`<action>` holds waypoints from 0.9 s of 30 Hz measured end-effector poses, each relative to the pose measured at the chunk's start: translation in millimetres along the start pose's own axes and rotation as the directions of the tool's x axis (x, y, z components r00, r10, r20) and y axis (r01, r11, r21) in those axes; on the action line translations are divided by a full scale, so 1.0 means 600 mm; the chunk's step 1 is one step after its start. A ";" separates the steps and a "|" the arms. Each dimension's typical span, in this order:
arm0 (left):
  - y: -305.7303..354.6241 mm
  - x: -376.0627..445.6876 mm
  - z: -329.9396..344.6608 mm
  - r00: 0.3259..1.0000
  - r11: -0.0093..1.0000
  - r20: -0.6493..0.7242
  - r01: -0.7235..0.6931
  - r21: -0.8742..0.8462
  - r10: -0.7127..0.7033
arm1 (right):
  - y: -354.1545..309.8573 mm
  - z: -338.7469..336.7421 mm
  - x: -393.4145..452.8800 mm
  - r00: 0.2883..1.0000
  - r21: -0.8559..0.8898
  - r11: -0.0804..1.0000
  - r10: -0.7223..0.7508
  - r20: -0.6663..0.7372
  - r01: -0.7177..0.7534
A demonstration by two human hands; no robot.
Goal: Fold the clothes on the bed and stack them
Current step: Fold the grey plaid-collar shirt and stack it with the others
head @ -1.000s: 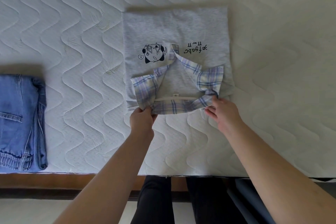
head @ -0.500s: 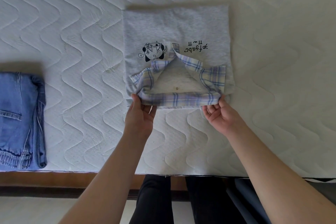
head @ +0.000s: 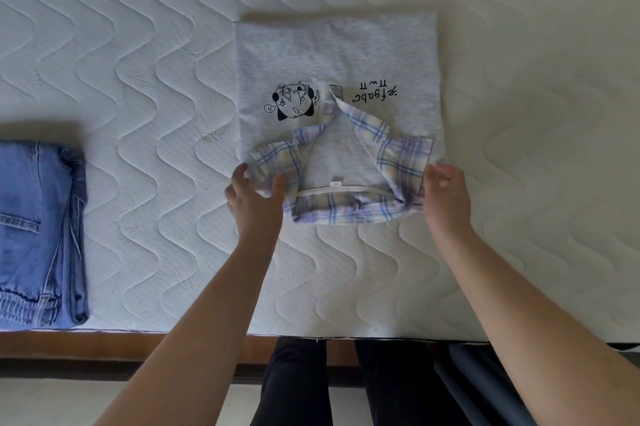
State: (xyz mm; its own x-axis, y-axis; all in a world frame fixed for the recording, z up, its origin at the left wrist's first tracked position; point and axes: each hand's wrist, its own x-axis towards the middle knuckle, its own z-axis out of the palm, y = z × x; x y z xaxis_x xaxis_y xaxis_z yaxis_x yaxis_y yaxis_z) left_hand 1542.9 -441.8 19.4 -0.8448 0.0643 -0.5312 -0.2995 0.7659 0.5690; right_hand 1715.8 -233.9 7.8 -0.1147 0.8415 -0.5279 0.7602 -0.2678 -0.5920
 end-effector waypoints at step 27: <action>0.134 0.132 0.043 0.464 0.412 0.796 -0.860 0.301 0.388 | -0.100 0.029 0.078 0.758 -0.467 0.604 -0.427 0.494 0.645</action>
State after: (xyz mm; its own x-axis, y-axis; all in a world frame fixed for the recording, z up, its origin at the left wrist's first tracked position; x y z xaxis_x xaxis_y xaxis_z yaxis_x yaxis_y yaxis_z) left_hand 1463.4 -358.7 6.7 -0.1551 0.8363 -0.5258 0.7365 0.4527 0.5027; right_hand 1653.7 -186.2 8.1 -0.7272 0.5204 -0.4477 0.6844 0.6004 -0.4137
